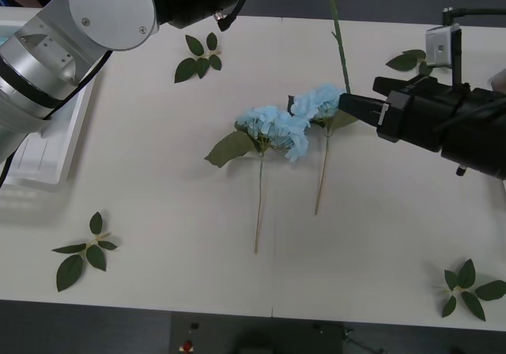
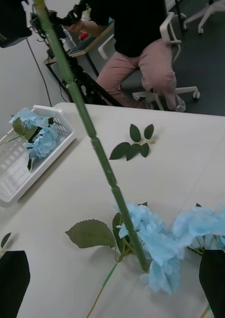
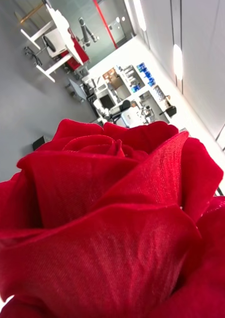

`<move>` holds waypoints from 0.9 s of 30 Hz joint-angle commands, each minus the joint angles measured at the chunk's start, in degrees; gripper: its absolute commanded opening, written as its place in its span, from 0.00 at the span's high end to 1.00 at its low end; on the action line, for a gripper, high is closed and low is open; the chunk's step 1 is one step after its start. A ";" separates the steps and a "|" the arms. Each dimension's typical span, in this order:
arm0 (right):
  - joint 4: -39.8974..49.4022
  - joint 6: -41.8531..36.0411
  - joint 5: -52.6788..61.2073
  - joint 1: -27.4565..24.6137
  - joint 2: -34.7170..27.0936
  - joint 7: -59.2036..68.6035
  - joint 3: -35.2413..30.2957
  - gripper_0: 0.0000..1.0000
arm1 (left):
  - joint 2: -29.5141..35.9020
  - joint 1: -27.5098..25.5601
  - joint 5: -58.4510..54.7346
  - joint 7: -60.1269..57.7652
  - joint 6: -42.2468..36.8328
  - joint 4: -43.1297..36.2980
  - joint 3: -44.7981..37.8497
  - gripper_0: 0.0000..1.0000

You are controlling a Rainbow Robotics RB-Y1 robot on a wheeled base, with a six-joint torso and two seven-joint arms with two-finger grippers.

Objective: Put the red flowers into the right box and the blue flowers into the left box

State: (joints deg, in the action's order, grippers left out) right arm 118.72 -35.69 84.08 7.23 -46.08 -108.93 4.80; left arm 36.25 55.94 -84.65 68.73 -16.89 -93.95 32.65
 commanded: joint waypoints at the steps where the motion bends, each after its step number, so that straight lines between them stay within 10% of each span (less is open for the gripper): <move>1: -3.58 -1.75 1.08 4.02 7.85 -6.73 -1.99 0.00 | 0.40 0.22 0.80 -2.11 0.89 -1.32 -0.66 1.00; 14: -13.52 -5.70 2.58 11.75 20.42 -16.23 -2.60 0.04 | 0.32 0.22 0.98 -2.02 1.50 -1.32 -0.66 1.00; 24: -20.11 -9.57 2.14 18.35 28.07 -18.69 -2.60 0.91 | 0.32 0.22 0.98 -2.02 1.50 -1.32 -0.66 1.00; 27: -22.31 -10.89 2.23 19.84 29.03 -19.22 -2.60 1.00 | 0.32 0.22 0.98 -2.02 1.50 -1.32 -0.66 1.00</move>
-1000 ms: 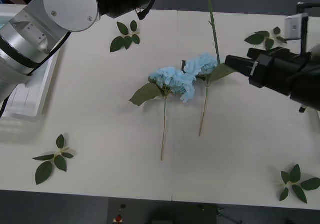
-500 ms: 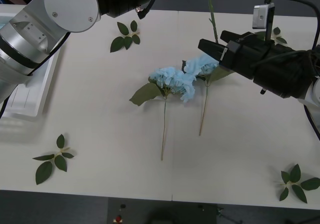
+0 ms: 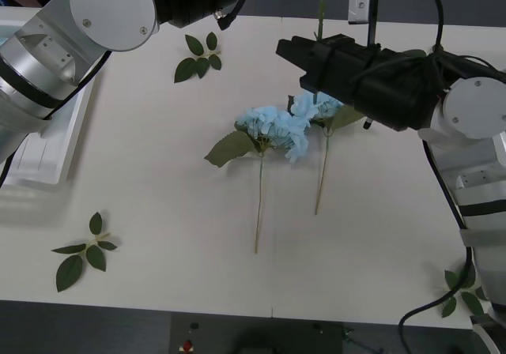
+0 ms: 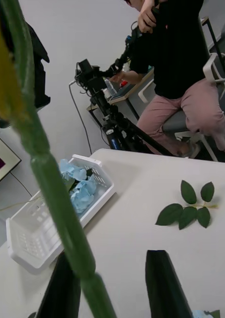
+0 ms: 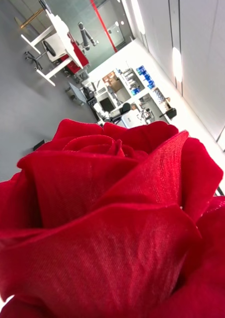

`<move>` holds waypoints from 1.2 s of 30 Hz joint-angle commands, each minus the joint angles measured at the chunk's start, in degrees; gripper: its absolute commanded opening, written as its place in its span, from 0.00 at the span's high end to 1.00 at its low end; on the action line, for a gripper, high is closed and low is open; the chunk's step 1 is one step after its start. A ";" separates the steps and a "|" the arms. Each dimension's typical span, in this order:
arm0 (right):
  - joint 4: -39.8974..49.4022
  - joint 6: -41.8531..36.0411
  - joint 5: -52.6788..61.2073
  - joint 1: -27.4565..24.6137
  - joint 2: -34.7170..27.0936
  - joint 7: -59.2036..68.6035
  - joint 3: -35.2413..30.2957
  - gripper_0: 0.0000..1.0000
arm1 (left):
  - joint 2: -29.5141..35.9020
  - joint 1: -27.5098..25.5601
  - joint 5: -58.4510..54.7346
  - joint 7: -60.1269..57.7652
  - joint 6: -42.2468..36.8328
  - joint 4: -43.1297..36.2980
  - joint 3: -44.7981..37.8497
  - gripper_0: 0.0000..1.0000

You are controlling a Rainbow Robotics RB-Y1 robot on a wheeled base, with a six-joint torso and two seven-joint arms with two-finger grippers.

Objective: Put the red flowers into the right box and the blue flowers into the left box

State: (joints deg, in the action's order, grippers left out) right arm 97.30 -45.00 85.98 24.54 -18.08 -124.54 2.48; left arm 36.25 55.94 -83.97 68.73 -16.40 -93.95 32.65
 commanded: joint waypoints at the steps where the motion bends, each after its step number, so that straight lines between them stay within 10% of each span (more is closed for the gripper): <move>1: -1.41 -1.85 0.32 2.89 1.12 -3.78 -0.28 1.00 | 0.32 0.23 0.30 -2.02 1.02 -1.32 -0.66 1.00; 3: -1.67 -1.85 0.24 3.24 1.21 -3.96 -0.02 1.00 | 0.32 0.23 0.30 -2.02 1.02 -1.32 -0.66 0.80; 4: -1.85 -1.85 0.24 3.33 1.21 -4.04 0.16 1.00 | 0.32 0.23 0.30 -2.02 1.02 -1.32 -0.66 0.23; 5: -1.85 -1.85 0.24 3.41 1.21 -4.04 0.16 1.00 | 0.32 0.23 0.30 -2.02 1.02 -1.32 -0.66 0.00; 22: -3.43 -1.32 0.24 3.24 -3.37 -2.90 0.51 1.00 | 0.32 0.23 0.30 -2.02 1.02 -1.32 -0.66 0.00; 31: -14.15 -5.54 10.08 3.50 -26.66 2.72 2.80 1.00 | 2.25 -1.44 -5.07 -2.46 4.89 -0.97 -1.63 0.00; 36: -23.65 -6.68 15.09 4.03 -46.34 4.74 11.15 1.00 | 11.39 -1.27 -18.16 -2.72 -16.12 -1.50 -4.35 0.00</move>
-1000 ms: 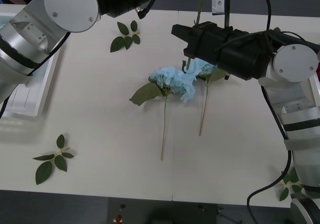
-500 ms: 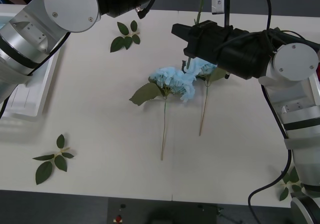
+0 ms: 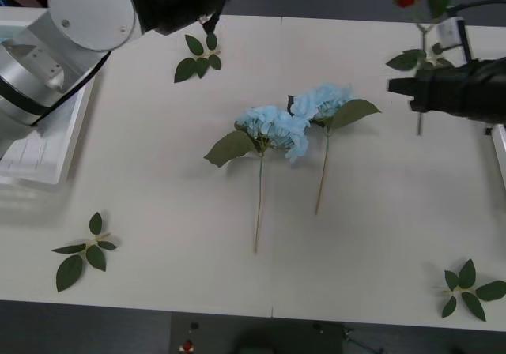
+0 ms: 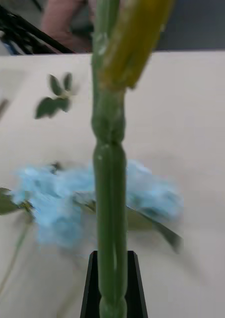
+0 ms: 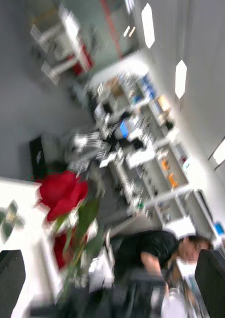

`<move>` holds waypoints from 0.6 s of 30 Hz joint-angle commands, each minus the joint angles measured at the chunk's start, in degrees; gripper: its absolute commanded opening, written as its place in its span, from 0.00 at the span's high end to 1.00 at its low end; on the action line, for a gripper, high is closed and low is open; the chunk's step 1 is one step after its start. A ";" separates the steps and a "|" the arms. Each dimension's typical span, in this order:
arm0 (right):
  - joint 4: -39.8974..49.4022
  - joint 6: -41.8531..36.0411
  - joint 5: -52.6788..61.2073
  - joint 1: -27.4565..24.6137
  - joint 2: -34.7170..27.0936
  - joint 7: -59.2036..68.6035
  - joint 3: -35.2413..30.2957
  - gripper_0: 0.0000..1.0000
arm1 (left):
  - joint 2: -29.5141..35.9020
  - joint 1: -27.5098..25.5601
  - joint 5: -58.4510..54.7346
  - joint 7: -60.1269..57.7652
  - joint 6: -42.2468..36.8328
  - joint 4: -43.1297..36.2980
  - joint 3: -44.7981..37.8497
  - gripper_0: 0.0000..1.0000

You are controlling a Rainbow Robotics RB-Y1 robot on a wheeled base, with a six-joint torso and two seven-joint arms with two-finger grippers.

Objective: Put the red flowers into the right box and the blue flowers into the left box

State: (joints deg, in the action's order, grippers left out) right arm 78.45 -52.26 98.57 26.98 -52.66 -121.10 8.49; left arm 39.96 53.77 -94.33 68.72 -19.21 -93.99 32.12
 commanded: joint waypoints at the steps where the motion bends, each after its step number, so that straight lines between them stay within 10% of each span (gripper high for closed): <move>1: -5.77 0.58 2.85 1.58 -13.35 1.21 6.01 1.00 | 8.46 0.63 -9.20 -2.72 -15.60 -1.02 -4.09 0.00; 8: -15.26 8.05 1.27 1.58 -26.62 1.13 16.64 1.00 | 12.68 -7.19 -3.84 10.38 -38.54 0.03 -8.39 0.00; 18: -24.05 27.12 -9.28 1.58 -26.18 4.11 28.16 1.00 | 10.66 -15.54 6.88 41.75 -45.30 -0.15 -12.35 0.00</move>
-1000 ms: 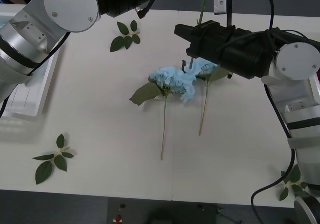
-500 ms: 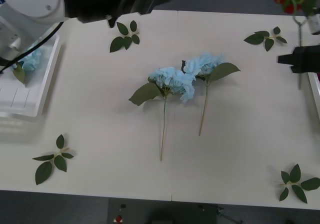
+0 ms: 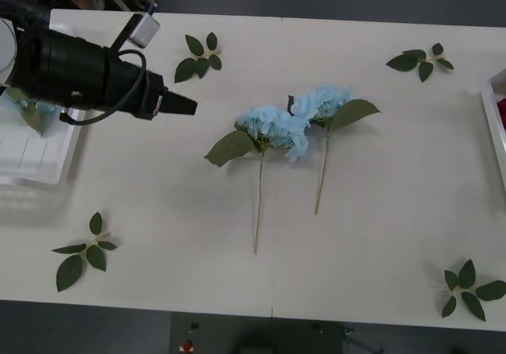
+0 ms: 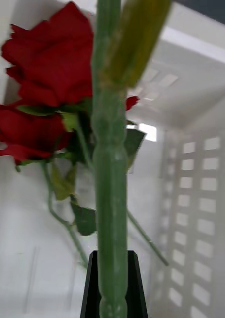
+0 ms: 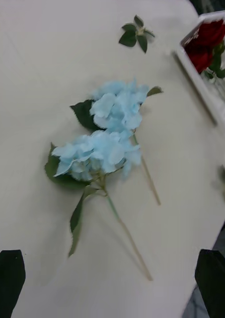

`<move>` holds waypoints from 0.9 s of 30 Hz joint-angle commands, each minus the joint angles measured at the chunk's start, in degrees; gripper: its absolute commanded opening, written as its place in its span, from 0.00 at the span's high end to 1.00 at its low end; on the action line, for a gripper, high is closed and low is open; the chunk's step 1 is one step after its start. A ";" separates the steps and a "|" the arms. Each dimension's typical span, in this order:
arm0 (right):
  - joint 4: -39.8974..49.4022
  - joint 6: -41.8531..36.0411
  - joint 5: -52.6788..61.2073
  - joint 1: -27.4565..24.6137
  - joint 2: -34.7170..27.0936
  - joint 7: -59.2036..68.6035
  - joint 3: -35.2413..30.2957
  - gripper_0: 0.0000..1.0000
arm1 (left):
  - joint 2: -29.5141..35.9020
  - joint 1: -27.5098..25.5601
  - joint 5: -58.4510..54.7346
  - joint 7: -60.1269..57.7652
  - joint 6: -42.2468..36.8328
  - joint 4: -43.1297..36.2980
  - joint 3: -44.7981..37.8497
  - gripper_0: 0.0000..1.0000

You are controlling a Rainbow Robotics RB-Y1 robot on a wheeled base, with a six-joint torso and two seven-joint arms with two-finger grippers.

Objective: Put the red flowers into the right box and the blue flowers into the left box

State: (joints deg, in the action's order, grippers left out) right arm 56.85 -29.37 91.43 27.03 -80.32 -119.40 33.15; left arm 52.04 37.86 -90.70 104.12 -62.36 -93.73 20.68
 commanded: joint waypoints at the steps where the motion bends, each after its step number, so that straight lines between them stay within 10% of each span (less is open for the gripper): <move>1: -3.41 5.38 -2.83 1.54 2.36 4.17 4.37 1.00 | -2.12 0.20 4.66 7.76 -3.56 -0.40 -1.08 0.00; 10: -14.22 7.93 -8.11 3.91 8.69 8.30 5.87 1.00 | -8.98 -0.42 15.55 -0.85 -13.14 -5.94 -2.22 0.00; 16: -14.13 8.54 -8.19 4.09 9.04 7.95 5.87 0.19 | -17.85 -4.20 29.00 -15.79 -15.25 -12.53 0.15 0.00; 27: 3.27 -4.91 -0.20 3.47 3.06 6.46 3.50 0.00 | -28.93 -6.04 51.15 -30.73 -6.02 -6.12 12.99 0.00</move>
State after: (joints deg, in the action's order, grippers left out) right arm 55.66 -30.67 87.81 29.93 -73.20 -110.30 39.09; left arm 24.88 30.62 -41.70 74.32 -70.79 -102.72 33.30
